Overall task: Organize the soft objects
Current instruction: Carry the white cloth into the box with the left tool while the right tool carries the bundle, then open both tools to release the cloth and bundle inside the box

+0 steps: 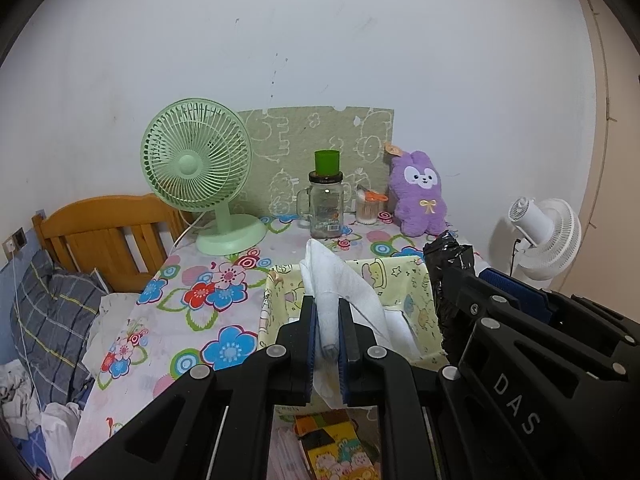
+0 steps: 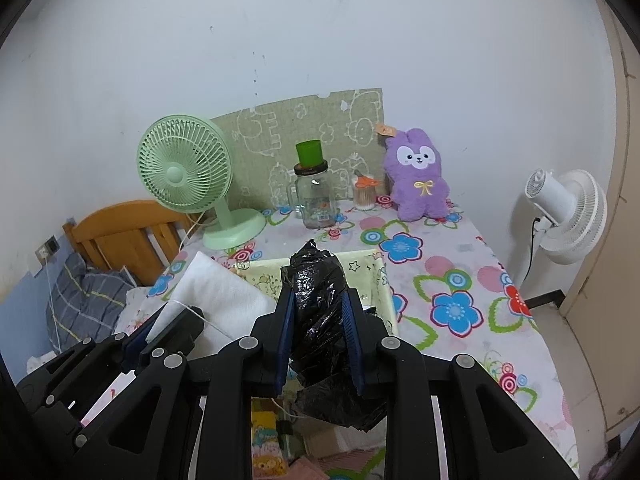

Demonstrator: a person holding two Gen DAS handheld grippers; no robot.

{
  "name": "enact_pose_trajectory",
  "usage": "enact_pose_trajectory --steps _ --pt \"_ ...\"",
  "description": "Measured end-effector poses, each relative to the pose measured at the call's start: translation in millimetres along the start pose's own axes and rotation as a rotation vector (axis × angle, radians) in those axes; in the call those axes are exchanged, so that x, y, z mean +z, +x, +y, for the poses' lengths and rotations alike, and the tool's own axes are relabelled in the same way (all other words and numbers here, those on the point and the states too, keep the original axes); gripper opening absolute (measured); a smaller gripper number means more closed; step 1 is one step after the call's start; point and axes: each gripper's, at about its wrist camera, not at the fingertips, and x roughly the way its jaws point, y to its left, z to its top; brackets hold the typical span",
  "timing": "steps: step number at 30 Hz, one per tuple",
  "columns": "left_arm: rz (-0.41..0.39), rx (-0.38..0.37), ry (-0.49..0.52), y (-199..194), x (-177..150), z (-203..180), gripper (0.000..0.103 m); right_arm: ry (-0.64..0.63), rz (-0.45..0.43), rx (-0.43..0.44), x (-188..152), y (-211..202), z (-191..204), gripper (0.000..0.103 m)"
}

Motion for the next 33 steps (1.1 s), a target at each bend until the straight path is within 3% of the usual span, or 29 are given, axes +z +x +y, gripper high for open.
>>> enact_pose_trajectory --steps 25,26,29,33 --pt "0.175 0.013 -0.011 91.1 -15.9 3.8 0.011 0.014 0.16 0.001 -12.3 98.3 -7.8 0.027" --pt "0.183 0.012 -0.012 94.0 -17.0 4.3 0.012 0.016 0.172 -0.002 -15.0 102.8 -8.4 0.027" --pt "0.201 0.016 -0.014 101.3 -20.7 7.1 0.037 0.028 0.186 0.009 -18.9 108.9 -10.1 0.028" --pt "0.215 0.026 -0.007 107.1 -23.8 8.7 0.044 0.022 0.208 -0.001 -21.5 114.4 -8.9 0.028"
